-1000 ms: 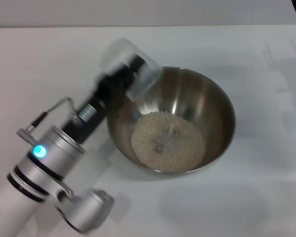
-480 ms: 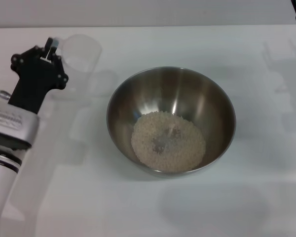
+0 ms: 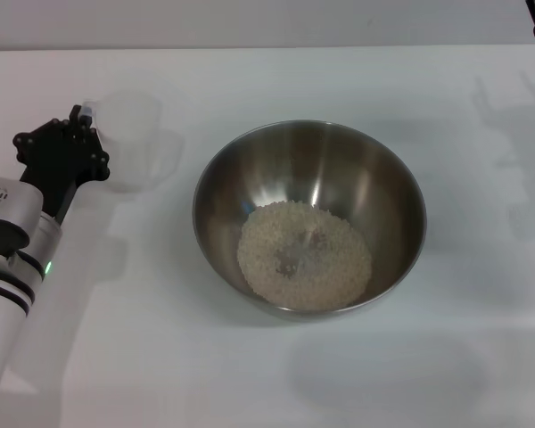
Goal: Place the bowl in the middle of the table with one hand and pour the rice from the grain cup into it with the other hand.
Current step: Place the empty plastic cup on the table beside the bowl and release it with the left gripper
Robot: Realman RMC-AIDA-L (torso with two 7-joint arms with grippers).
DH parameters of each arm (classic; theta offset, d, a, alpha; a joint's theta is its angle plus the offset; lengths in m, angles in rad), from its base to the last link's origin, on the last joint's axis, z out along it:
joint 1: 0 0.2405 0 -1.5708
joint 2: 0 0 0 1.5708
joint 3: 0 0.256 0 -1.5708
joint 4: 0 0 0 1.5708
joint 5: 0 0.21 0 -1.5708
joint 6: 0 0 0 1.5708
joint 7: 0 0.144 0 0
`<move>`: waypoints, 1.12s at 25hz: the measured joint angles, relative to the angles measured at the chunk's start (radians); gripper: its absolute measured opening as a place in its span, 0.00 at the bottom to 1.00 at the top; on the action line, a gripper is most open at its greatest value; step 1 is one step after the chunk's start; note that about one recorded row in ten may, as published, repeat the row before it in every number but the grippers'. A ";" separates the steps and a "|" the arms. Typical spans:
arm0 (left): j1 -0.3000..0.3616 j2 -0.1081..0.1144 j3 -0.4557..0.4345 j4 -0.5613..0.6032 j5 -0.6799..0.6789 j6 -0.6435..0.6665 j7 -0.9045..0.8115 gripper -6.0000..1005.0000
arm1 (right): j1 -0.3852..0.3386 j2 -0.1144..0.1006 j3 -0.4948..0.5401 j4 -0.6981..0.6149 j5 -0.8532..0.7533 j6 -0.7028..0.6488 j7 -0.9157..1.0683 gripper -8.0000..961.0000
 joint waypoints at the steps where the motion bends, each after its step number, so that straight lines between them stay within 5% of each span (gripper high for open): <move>1: 0.000 0.000 0.000 0.000 0.000 -0.015 -0.005 0.03 | 0.000 0.000 0.000 -0.001 0.000 0.000 0.000 0.71; 12: 0.001 0.000 -0.001 0.000 -0.003 -0.061 -0.022 0.03 | -0.008 0.002 -0.001 -0.003 -0.005 0.000 0.001 0.71; 28: 0.021 0.003 0.018 0.007 0.008 -0.078 -0.105 0.24 | -0.013 0.002 -0.008 -0.005 -0.007 -0.001 0.001 0.71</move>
